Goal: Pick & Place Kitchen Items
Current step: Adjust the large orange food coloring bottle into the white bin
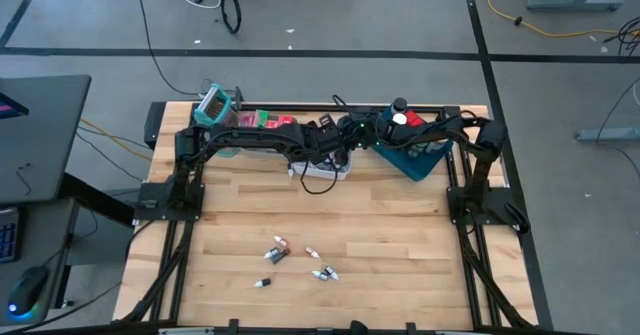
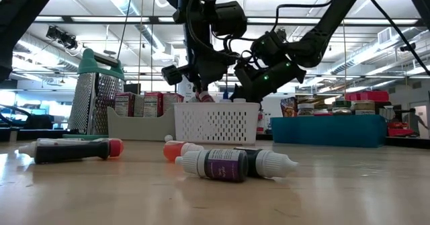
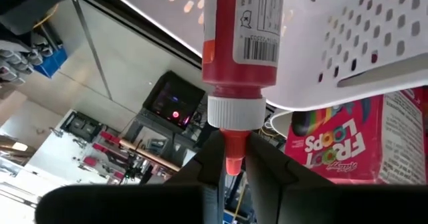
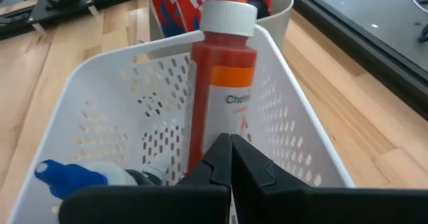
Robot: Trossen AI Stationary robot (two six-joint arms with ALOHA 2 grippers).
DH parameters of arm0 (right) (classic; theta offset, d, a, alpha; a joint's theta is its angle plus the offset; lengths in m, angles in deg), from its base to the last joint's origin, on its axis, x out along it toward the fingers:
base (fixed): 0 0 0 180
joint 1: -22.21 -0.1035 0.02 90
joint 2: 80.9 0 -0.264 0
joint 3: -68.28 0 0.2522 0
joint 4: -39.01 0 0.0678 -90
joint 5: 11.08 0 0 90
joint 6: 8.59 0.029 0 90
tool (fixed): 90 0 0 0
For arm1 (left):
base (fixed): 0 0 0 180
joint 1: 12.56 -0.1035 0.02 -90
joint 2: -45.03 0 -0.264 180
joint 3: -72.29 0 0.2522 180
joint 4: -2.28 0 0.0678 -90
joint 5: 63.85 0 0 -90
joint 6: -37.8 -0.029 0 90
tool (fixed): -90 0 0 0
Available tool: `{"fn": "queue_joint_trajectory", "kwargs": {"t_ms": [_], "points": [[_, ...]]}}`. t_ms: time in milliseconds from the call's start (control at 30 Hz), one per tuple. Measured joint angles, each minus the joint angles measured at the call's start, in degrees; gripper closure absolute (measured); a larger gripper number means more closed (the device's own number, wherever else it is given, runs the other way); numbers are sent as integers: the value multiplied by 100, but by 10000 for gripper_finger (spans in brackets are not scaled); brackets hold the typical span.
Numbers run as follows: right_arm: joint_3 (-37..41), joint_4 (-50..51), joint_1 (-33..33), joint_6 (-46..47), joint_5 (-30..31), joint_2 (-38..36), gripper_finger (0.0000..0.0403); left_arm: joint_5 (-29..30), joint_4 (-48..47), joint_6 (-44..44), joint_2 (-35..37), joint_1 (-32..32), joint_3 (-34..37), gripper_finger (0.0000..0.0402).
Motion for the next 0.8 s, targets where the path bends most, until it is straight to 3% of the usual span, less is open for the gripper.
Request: {"fn": "queue_joint_trajectory", "kwargs": {"t_ms": [600, 800], "points": [[0, -284, 7, -24, 101, 0, 401, 138, 290, -811, 0, -9, 0, 344], [0, -537, 59, -16, 133, 0, 368, 411, 548, -1274, 2, -15, 0, 344]]}}
